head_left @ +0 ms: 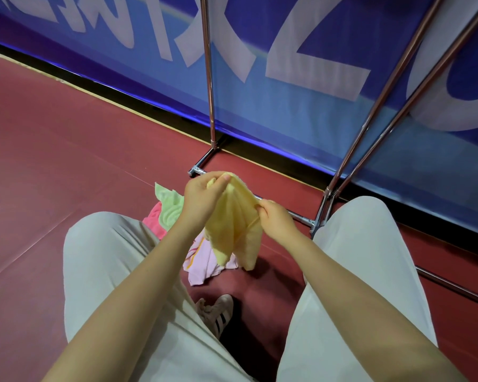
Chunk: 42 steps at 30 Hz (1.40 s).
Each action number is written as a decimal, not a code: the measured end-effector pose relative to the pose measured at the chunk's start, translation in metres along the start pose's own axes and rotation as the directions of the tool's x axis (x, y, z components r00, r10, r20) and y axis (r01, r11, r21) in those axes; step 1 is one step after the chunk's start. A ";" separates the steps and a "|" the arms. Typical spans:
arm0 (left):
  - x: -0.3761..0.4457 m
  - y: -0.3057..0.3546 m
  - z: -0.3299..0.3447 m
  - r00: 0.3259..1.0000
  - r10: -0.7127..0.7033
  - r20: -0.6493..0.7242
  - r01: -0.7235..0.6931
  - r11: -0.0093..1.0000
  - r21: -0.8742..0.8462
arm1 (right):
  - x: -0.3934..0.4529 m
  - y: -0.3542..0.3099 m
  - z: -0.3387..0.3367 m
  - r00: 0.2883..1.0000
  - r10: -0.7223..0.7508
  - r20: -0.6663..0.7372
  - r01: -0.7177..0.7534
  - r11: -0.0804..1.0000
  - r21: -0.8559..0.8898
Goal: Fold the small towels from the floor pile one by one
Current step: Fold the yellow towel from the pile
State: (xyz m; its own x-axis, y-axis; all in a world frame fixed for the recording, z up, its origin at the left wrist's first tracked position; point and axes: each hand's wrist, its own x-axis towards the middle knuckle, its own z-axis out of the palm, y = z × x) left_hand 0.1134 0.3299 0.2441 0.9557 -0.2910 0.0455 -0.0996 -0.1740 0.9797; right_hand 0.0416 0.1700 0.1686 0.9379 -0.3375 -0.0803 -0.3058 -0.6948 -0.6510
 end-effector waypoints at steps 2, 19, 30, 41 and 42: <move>0.001 0.005 -0.005 0.998 -0.032 -0.061 0.027 0.996 -0.082 | 0.001 0.003 0.005 0.998 0.036 0.044 -0.036 0.999 0.007; 0.030 -0.002 -0.071 0.788 -0.554 -0.268 0.213 0.655 -0.725 | -0.015 0.037 -0.005 0.962 0.237 0.139 -0.253 0.961 0.114; 0.026 -0.012 -0.032 0.796 -0.591 -0.129 0.498 0.761 -0.415 | -0.024 0.021 -0.044 0.943 0.313 -0.117 -0.183 0.776 0.603; 0.010 0.007 0.035 0.945 -0.255 0.204 0.264 0.964 -0.020 | -0.012 -0.021 -0.056 0.869 0.490 -0.063 -0.124 0.339 0.933; 0.010 0.009 0.037 0.951 -0.215 0.222 0.221 0.975 -0.005 | -0.010 -0.023 -0.055 0.894 0.442 -0.076 -0.144 0.443 0.885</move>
State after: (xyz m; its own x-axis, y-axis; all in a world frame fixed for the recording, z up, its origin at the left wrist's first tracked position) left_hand 0.1120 0.2900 0.2461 0.8690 -0.4479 -0.2105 0.1160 -0.2291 0.9665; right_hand 0.0305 0.1547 0.2260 0.6906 -0.6570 -0.3025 -0.1258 0.3027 -0.9448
